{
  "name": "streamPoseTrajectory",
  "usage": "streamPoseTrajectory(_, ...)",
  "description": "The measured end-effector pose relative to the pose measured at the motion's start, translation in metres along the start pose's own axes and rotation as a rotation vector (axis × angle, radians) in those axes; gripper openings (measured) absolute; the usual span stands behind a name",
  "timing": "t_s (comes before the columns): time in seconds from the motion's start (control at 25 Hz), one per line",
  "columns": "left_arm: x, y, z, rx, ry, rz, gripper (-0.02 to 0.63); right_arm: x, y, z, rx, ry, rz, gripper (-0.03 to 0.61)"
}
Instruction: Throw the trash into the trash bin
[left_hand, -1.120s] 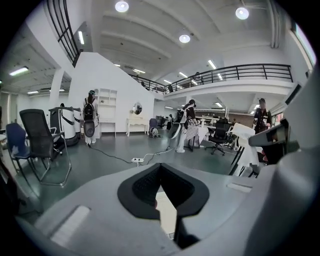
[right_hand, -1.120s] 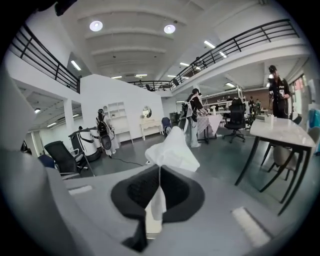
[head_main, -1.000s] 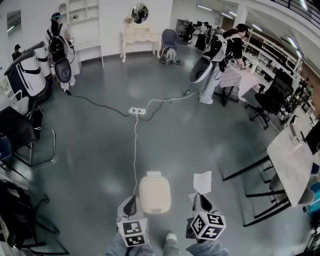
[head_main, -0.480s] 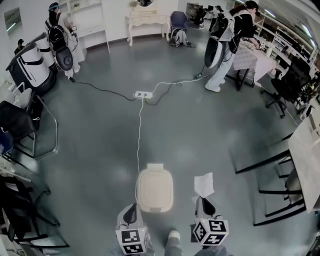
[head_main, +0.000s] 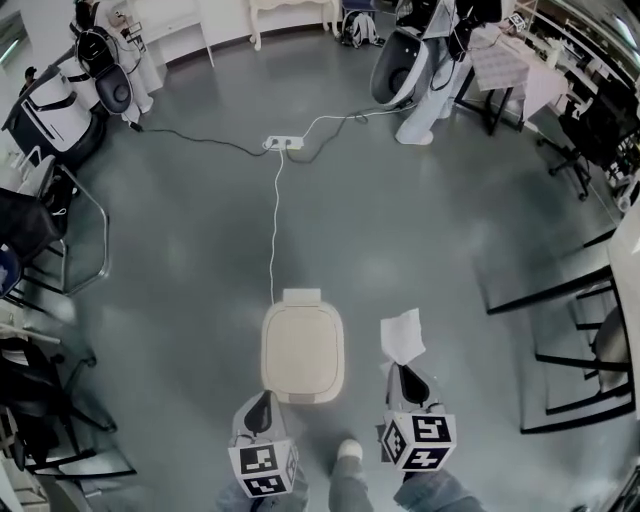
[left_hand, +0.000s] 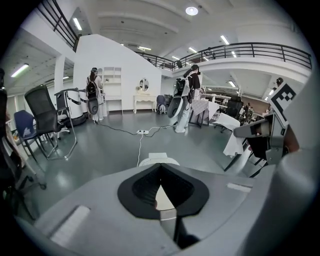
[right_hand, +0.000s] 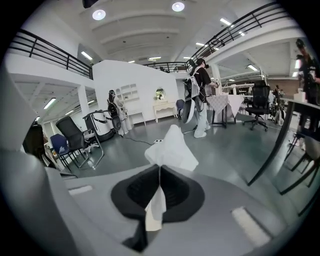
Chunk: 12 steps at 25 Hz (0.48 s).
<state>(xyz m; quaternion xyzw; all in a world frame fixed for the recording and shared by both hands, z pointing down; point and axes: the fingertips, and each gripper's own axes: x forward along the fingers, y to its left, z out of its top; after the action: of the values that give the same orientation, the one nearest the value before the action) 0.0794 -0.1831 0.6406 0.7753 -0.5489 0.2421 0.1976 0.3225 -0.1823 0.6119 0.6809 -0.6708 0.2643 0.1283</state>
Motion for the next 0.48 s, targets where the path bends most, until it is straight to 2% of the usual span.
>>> streamPoseTrajectory(0.16, 0.012, -0.008, -0.029, -0.023, 0.036, 0.002, 0.008, 0.009, -0.004, -0.034, -0.009, 0.051, 0.008, 0.011)
streamPoseTrajectory(0.48, 0.049, -0.029, -0.090, 0.012, 0.120, -0.038, 0.008, 0.028, -0.012, -0.088, -0.037, 0.111, 0.009, 0.012)
